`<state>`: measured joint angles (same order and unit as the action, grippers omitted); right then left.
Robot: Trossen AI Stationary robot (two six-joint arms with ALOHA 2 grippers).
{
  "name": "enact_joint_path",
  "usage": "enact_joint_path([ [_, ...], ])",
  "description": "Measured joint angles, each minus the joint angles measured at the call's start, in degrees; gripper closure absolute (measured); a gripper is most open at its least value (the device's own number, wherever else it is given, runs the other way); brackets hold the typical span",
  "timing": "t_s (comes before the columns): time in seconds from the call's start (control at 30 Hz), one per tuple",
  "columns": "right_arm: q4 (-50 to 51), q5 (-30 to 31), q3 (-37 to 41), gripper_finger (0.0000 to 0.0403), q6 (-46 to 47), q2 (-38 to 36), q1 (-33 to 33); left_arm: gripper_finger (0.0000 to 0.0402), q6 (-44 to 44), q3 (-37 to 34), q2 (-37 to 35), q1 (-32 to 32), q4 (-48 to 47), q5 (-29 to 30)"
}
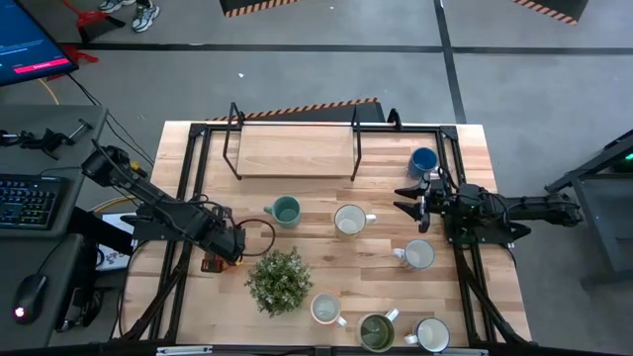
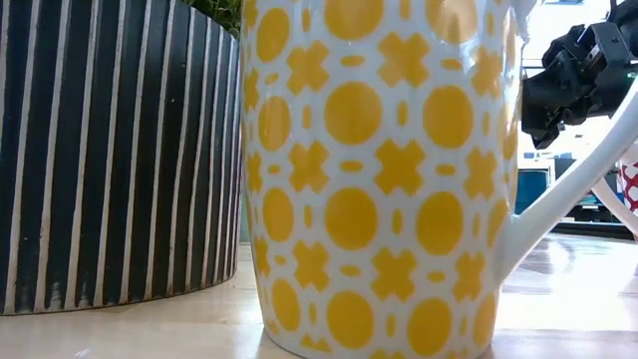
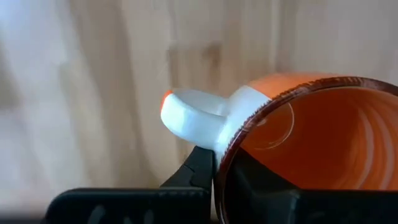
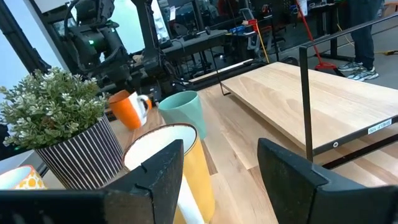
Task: Place coffee mugs
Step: Put the orange mug on the shelf
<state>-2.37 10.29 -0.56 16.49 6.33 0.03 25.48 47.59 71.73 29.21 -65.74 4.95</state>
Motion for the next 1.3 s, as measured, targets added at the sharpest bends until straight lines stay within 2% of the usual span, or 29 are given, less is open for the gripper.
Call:
enact_joint_path([
  [0.17, -0.01, 0.01, 0.00, 0.0210, -0.01, 0.68, 0.00, 0.0397, -1.60, 7.00, -1.81, -1.80, -7.31, 5.10],
  [0.37, -0.01, 0.02, 0.00, 0.0210, -0.01, 0.91, 0.00, 0.0397, -11.13, 16.17, -2.40, -7.07, -11.31, 12.33],
  [0.5, 0.00, 0.02, 0.00, 0.0210, 0.17, 0.91, 0.00, 0.0397, -21.04, 21.31, -2.12, -14.41, -11.03, 18.86],
  [0.67, 0.00, 0.02, 0.00, 0.0210, 1.51, 0.94, 0.00, 0.0397, -32.48, 25.90, -2.16, -26.45, -7.94, 22.84],
  [0.77, -0.02, 0.17, -0.01, 0.0210, 1.51, 1.02, 0.00, 0.0397, -39.87, 27.43, -2.17, -34.69, -1.04, 20.94],
  [0.87, -0.01, 0.12, -0.01, 0.0210, 1.54, 1.09, 0.00, 0.0397, -45.17, 28.32, -1.94, -42.34, 4.68, 15.65],
  [0.97, 0.00, -0.40, -0.01, 0.0210, 1.55, 1.09, 0.00, 0.0397, -48.47, 29.31, -0.41, -48.17, 6.28, 12.07],
  [1.2, 0.24, -4.11, 0.00, 0.0210, 3.88, 1.11, 0.00, 0.0397, -51.45, 29.69, 7.54, -57.51, 6.10, 7.52],
  [1.3, 0.24, -4.82, 0.00, 0.0210, 4.17, 1.11, 0.00, 0.0397, -54.72, 29.69, 11.05, -59.79, 6.97, 7.65],
])
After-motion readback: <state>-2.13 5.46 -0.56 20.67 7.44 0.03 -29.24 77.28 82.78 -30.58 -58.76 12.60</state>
